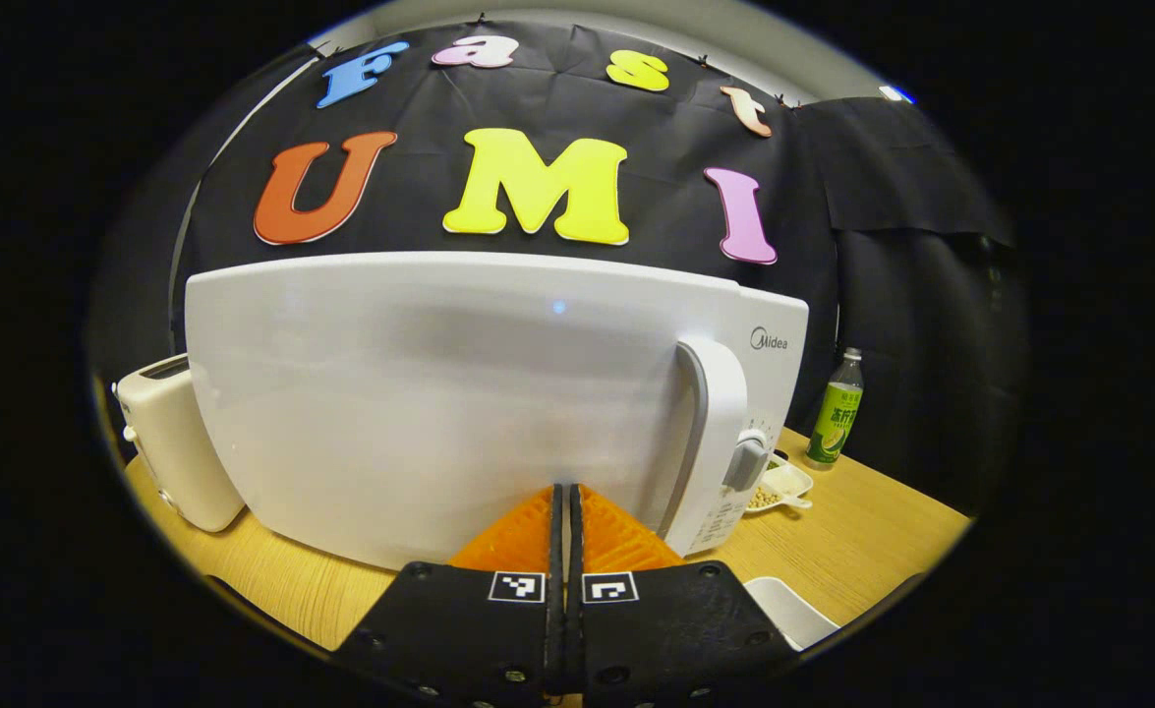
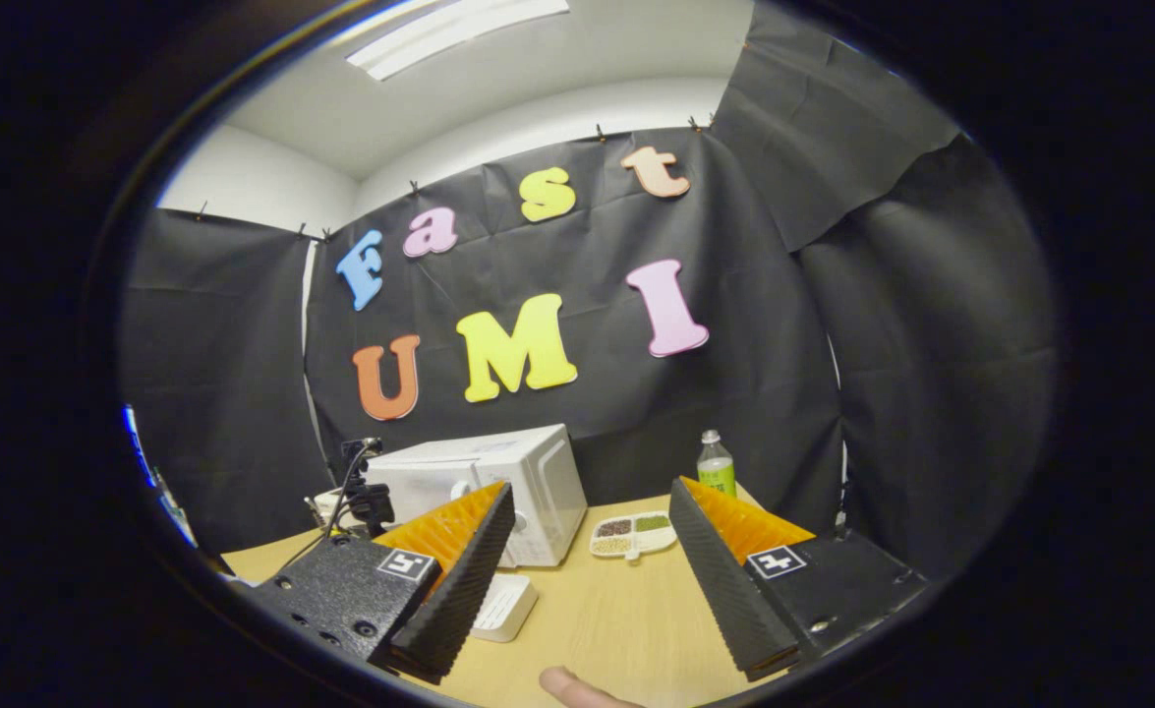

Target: Open the microwave oven with the left hand, put the food in, and close the microwave oven.

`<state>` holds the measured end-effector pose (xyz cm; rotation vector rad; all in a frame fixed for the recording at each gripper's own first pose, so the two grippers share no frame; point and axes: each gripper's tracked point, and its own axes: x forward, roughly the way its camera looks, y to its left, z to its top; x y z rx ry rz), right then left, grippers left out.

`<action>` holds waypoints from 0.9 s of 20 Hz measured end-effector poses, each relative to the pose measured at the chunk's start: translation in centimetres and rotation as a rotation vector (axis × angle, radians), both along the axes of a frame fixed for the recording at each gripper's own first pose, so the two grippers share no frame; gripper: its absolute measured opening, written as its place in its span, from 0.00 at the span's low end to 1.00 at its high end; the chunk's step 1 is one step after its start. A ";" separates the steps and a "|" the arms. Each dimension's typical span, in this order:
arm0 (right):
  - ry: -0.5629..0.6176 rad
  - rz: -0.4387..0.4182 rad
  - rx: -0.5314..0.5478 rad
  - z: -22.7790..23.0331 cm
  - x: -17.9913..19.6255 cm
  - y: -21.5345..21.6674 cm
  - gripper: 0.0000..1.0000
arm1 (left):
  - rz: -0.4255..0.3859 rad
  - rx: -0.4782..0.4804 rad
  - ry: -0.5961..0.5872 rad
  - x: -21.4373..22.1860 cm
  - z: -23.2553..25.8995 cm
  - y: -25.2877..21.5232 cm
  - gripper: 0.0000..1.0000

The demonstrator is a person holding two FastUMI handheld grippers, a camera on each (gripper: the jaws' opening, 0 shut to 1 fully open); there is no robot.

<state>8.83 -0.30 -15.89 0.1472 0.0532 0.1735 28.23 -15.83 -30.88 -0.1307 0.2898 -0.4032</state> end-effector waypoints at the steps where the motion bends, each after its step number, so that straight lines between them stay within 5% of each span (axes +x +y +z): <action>1: 0.002 0.004 -0.003 -0.1 0.0 0.0 1.00 | 0.004 0.001 0.006 0.0 -0.2 -0.3 0.00; 2: 0.010 0.002 -0.009 -0.3 0.0 -0.1 0.91 | 0.020 0.004 -0.014 0.7 0.0 -0.3 0.00; 3: 0.019 -0.006 -0.014 -0.5 0.1 -0.3 1.00 | 0.036 0.027 0.028 0.7 -0.9 -0.1 0.00; 5: 0.016 -0.009 -0.018 -0.2 -0.5 -0.3 1.00 | 0.037 0.023 0.028 0.4 -0.7 -0.1 0.00; 6: 0.015 -0.009 -0.022 -0.1 -0.8 -0.1 0.91 | 0.033 0.020 0.023 0.3 -0.6 0.0 0.00; 8: 0.020 -0.019 -0.024 -0.2 -1.4 -0.1 0.91 | 0.054 0.014 0.048 0.3 -0.3 0.4 0.00; 9: 0.023 -0.023 -0.022 -0.1 -1.7 0.1 1.00 | 0.068 0.021 0.048 0.2 0.3 0.5 0.00; 10: 0.027 -0.027 -0.025 0.0 -2.0 0.2 0.91 | 0.074 0.021 0.046 -0.2 0.9 0.6 0.00; 13: 0.034 -0.038 -0.041 0.1 -3.2 0.8 0.91 | 0.097 0.043 0.039 -2.0 2.5 1.7 0.01; 15: 0.030 -0.043 -0.058 0.4 -4.1 1.3 1.00 | 0.103 0.027 0.049 -3.9 4.0 2.5 0.08; 16: 0.029 -0.044 -0.067 0.6 -4.7 1.6 0.91 | 0.102 0.004 0.055 -5.0 4.9 2.8 0.20; 18: 0.029 -0.042 -0.085 0.9 -5.8 2.2 0.91 | 0.131 -0.009 0.058 -6.9 6.8 4.3 0.31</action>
